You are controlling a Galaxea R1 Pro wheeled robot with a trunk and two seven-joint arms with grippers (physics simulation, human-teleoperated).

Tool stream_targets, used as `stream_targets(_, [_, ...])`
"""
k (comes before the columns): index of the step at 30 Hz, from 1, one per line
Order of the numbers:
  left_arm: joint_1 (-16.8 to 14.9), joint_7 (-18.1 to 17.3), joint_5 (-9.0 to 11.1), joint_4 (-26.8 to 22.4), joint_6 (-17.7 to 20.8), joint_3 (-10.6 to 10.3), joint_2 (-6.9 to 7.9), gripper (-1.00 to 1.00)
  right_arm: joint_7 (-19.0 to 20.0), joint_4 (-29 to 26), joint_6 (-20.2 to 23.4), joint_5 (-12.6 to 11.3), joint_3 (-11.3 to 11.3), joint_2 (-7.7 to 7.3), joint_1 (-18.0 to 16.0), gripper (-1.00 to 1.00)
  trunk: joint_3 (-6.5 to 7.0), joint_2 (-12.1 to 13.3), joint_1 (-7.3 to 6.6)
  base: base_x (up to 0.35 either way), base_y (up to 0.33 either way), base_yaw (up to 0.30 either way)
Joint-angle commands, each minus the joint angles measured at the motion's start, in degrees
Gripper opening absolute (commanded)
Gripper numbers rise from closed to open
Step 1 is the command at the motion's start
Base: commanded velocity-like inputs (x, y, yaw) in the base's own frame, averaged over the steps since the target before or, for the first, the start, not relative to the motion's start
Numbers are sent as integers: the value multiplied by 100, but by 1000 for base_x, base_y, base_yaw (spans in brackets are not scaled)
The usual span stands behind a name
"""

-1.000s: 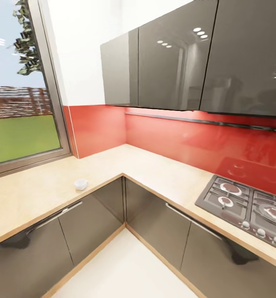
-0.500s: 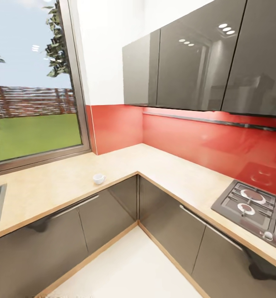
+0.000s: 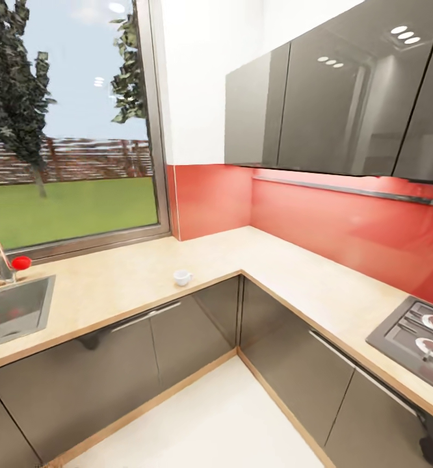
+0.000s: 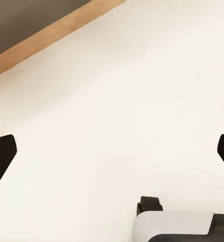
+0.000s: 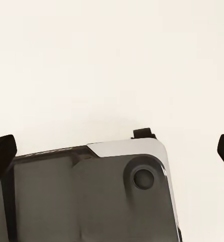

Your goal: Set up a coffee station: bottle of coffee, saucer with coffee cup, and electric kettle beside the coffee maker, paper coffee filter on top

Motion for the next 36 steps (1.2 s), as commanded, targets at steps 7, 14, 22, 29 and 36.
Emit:
stream_targets(7, [-4, -20, 60, 10, -20, -42, 1, 100, 27, 3, -18, -61, 40, -2, 0, 100, -2, -3, 2, 0, 0, 278])
stream_targets(14, [-5, -20, 60, 11, -20, -40, 1, 100, 27, 3, -18, -61, 44, -2, 0, 100, -2, -3, 2, 0, 0, 278])
stream_targets(22, [-5, -20, 60, 10, -20, -40, 1, 100, 27, 3, -18, -61, 39, -2, 0, 100, -2, -3, 2, 0, 0, 278])
stream_targets(29, [-4, -20, 60, 13, -20, -43, 1, 100, 27, 3, -18, -61, 36, -2, 0, 100, -2, -3, 2, 0, 0, 278])
stream_targets(36, [-5, -20, 60, 11, -20, -39, 1, 100, 27, 3, -18, -61, 36, -2, 0, 100, -2, -3, 2, 0, 0, 278])
